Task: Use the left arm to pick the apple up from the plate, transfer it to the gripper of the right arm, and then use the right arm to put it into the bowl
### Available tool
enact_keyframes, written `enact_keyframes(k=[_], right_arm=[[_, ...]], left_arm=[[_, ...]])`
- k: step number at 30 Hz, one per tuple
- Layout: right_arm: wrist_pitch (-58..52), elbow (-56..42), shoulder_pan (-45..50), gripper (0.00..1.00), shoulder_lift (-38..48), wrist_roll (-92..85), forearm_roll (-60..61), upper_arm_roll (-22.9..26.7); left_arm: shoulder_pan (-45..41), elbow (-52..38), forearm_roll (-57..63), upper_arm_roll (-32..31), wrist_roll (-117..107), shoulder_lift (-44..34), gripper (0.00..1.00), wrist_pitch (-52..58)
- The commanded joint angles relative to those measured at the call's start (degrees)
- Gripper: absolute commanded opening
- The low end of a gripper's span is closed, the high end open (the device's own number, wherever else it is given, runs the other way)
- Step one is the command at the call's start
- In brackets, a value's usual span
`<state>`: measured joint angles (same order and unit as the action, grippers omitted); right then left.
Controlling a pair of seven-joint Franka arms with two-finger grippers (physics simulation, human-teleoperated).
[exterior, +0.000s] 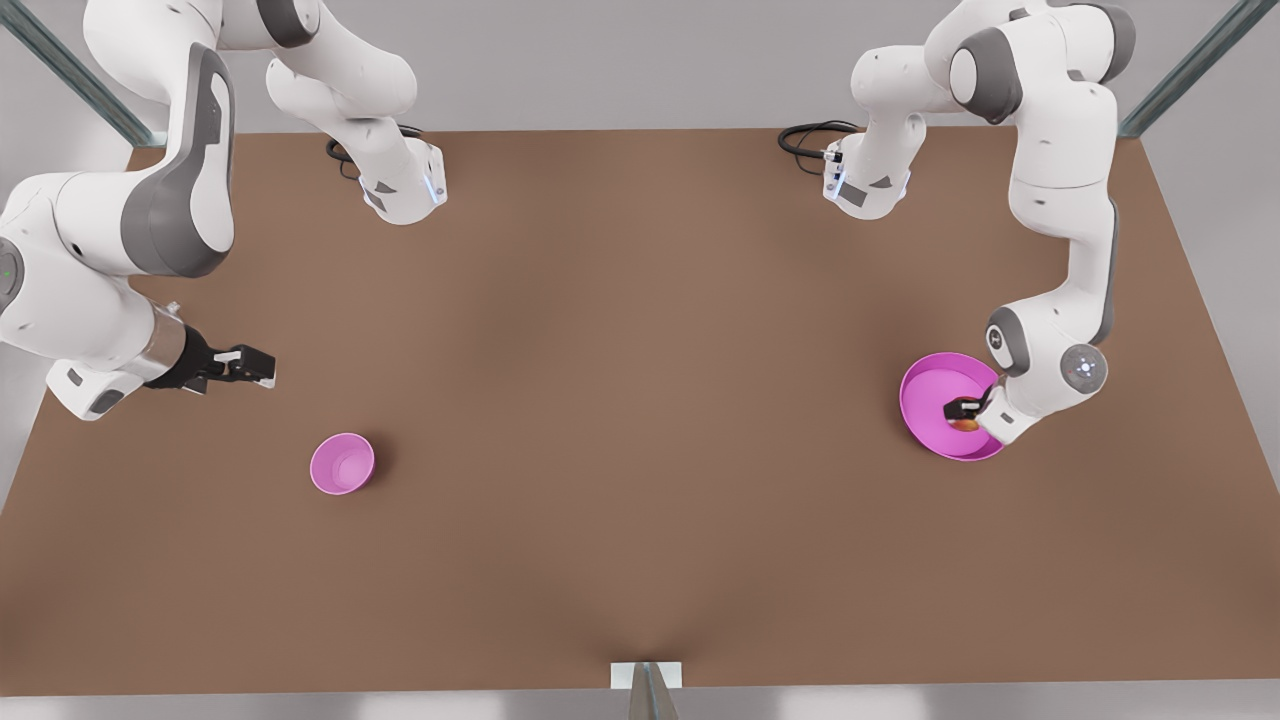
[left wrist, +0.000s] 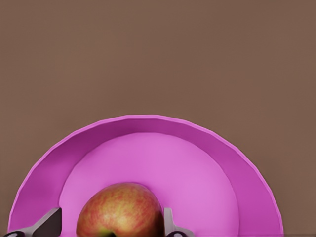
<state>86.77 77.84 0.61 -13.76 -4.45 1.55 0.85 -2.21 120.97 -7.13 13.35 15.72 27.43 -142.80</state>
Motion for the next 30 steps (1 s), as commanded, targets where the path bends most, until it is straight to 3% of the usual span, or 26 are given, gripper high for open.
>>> enact_keyframes(k=[1, 5, 9, 17, 24, 30], right_arm=[[-0.02, -0.05, 0.00, 1.00, 0.05, -0.56, 0.04, 0.03], [-0.02, -0.05, 0.00, 1.00, 0.05, -0.56, 0.04, 0.03], [-0.02, -0.05, 0.00, 1.00, 0.05, -0.56, 0.12, -0.06], [-0.11, -0.05, -0.09, 1.00, -0.04, -0.56, 0.12, 0.03], [-0.02, -0.05, -0.09, 1.00, -0.04, -1.35, 0.12, 0.03], [-0.02, -0.05, -0.17, 1.00, -0.13, -1.44, 0.12, 0.03]], left_arm=[[0.01, 0.40, 0.01, 0.01, 4.49, -0.09, 1.00, -0.37], [-0.08, 1.02, 0.01, 0.01, 4.49, -0.18, 1.00, -0.37], [-0.08, 1.02, 0.01, 0.01, 4.49, -0.27, 0.86, -0.37], [-0.08, 0.93, 0.01, -0.08, 4.49, 0.17, 0.79, -1.08], [0.01, 0.93, -0.08, -0.34, 4.49, 1.75, 0.78, -2.92], [-0.25, -0.82, 0.10, -0.43, 6.07, -3.08, 0.69, 0.94]])
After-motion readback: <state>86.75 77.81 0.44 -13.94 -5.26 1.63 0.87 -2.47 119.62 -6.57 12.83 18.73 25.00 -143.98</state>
